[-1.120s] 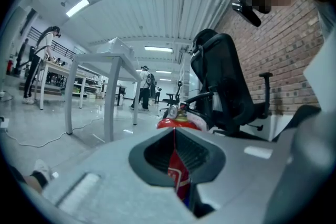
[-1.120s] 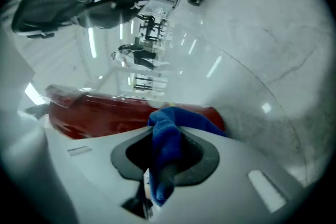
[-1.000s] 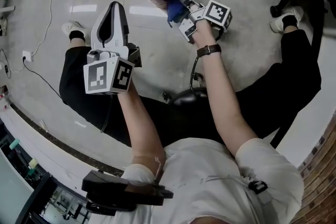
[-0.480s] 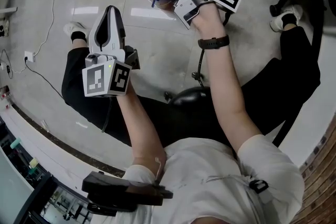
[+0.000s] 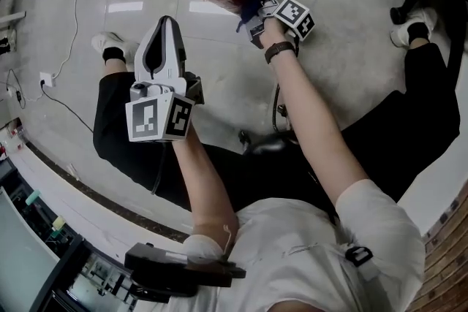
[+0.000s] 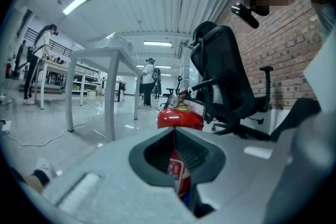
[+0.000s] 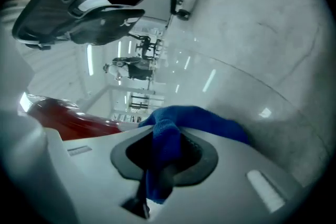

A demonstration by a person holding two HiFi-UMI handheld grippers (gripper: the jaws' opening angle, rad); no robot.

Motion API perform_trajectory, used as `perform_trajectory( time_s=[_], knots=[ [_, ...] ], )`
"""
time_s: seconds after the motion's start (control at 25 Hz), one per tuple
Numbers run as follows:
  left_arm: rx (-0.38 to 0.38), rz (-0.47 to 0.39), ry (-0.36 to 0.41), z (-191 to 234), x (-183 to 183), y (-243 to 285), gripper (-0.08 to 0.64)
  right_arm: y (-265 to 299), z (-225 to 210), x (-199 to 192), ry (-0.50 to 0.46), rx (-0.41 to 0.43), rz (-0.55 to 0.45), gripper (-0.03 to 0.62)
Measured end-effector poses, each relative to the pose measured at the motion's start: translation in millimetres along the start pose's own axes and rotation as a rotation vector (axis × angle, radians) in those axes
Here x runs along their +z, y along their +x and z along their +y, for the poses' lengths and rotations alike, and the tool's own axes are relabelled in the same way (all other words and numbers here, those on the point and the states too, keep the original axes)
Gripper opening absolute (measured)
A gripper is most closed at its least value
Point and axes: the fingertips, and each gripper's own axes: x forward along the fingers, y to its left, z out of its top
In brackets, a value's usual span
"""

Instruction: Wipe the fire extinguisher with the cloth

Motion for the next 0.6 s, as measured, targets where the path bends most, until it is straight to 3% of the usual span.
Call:
perform_trajectory(
  time_s=[0.08,0.2,0.32,0.44,0.6],
  knots=[
    [0.013,0.012,0.011,6.9,-2.4,4.2,0.006,6.7,-41.9,-9.3,0.017,-0.095,0.020,0.067],
    [0.018,0.023,0.022,14.4,-6.0,11.6,0.006,9.3,-80.9,-18.4,-0.050,-0.212,0.104,0.067],
    [0.048,0.028,0.031,24.7,-3.9,15.4,0.006,5.5,-74.9,-31.5,-0.053,-0.189,0.297,0.069],
    [0.069,-0.010,0.030,30.3,12.7,23.8,0.006,-15.0,3.5,-16.7,0.002,0.058,0.480,0.067],
    [0.084,-0.086,-0.004,27.2,38.1,35.0,0.006,-46.5,154.8,49.3,0.095,0.423,0.435,0.067]
  ],
)
